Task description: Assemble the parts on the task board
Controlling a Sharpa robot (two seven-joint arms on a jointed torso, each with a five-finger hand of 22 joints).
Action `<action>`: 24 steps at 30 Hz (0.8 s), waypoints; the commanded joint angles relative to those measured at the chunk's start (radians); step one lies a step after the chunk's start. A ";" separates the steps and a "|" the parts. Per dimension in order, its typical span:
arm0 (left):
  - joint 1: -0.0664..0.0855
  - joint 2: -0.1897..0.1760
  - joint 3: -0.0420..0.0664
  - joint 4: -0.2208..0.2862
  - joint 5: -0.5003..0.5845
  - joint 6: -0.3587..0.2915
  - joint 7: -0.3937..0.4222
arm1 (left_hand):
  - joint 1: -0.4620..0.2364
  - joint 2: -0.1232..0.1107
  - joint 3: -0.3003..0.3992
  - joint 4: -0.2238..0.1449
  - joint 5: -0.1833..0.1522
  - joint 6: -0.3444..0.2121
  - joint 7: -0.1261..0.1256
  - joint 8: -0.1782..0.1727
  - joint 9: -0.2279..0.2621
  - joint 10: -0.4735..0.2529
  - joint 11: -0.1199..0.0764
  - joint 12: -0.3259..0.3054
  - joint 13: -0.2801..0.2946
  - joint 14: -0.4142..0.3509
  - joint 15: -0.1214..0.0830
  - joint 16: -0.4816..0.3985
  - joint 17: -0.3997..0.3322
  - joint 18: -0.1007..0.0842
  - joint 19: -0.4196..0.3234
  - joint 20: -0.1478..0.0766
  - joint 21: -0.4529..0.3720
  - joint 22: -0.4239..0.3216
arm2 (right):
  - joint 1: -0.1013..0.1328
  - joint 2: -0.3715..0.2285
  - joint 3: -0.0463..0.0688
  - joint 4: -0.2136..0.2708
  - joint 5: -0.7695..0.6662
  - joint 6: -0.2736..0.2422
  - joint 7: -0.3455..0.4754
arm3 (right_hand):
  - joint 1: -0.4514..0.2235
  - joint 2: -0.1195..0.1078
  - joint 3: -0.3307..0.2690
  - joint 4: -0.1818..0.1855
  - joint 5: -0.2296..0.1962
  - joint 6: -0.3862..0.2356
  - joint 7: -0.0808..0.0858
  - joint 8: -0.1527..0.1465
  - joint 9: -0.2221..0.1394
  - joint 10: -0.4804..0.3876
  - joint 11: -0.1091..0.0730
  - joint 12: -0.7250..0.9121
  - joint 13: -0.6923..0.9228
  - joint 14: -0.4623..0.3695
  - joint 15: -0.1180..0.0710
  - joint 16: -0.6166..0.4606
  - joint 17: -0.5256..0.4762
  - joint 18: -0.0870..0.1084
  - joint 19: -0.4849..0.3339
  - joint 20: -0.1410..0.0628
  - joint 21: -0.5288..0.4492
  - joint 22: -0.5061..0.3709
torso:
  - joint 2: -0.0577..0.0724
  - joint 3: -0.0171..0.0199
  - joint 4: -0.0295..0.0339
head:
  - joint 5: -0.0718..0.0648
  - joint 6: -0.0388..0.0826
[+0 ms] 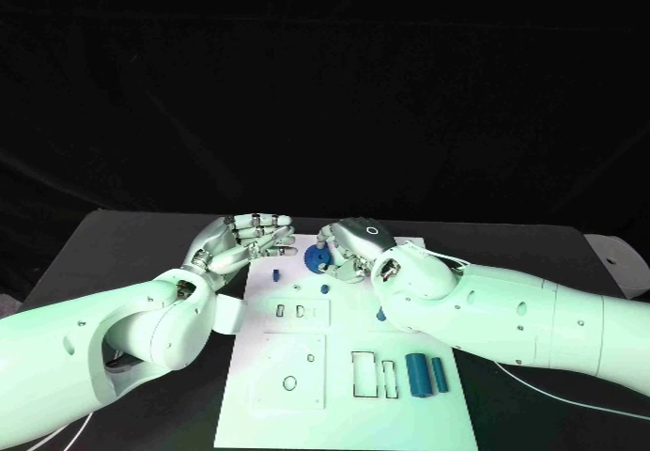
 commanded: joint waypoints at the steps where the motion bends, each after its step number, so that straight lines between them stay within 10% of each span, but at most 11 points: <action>1: 0.001 0.002 0.001 0.003 0.001 0.011 0.011 | -0.006 0.001 0.006 0.002 0.005 0.000 0.049 -0.004 -0.002 0.004 0.002 -0.005 0.000 -0.007 0.000 -0.004 0.001 0.013 0.006 0.003 0.000 -0.001 | -0.001 0.005 0.000 -0.014 -0.009 0.019 -0.009 | 0.001 0.008 0.004 0.003 0.001 0.003 0.002 -0.005 -0.002 0.032 -0.006 0.002 0.181 0.102 -0.009 0.003 0.246 -0.007 0.105 -0.009 0.005 0.263 | 0.000 -0.0004 0.0006 | -0.001 -0.001; 14: 0.001 0.001 0.001 0.004 0.001 0.012 0.009 | -0.006 0.000 0.006 0.001 0.005 0.000 0.049 -0.004 -0.002 0.004 0.002 -0.006 0.000 -0.008 0.001 -0.005 0.001 0.012 0.005 0.003 -0.001 -0.002 | -0.001 0.025 -0.001 -0.039 0.008 0.043 0.002 | -0.084 -0.013 -0.033 0.055 -0.059 -0.069 0.029 -0.093 -0.027 0.010 0.019 -0.025 0.161 0.103 0.013 0.005 0.249 -0.007 0.105 0.009 0.005 0.263 | 0.000 -0.0005 0.0006 | -0.001 -0.002; 24: 0.002 -0.002 0.001 0.007 0.001 0.010 0.008 | -0.006 0.000 0.006 0.001 0.005 0.000 0.049 -0.004 -0.002 0.004 0.002 -0.006 0.000 -0.008 0.001 -0.005 0.001 0.012 0.005 0.003 -0.001 -0.002 | -0.001 0.021 -0.002 -0.042 0.028 0.098 0.007 | -0.180 0.026 -0.122 0.145 -0.014 -0.048 0.029 -0.126 -0.026 0.014 0.022 -0.020 0.167 0.106 0.017 0.011 0.262 -0.007 0.105 0.014 0.005 0.263 | 0.000 0.0002 -0.0017 | 0.001 -0.003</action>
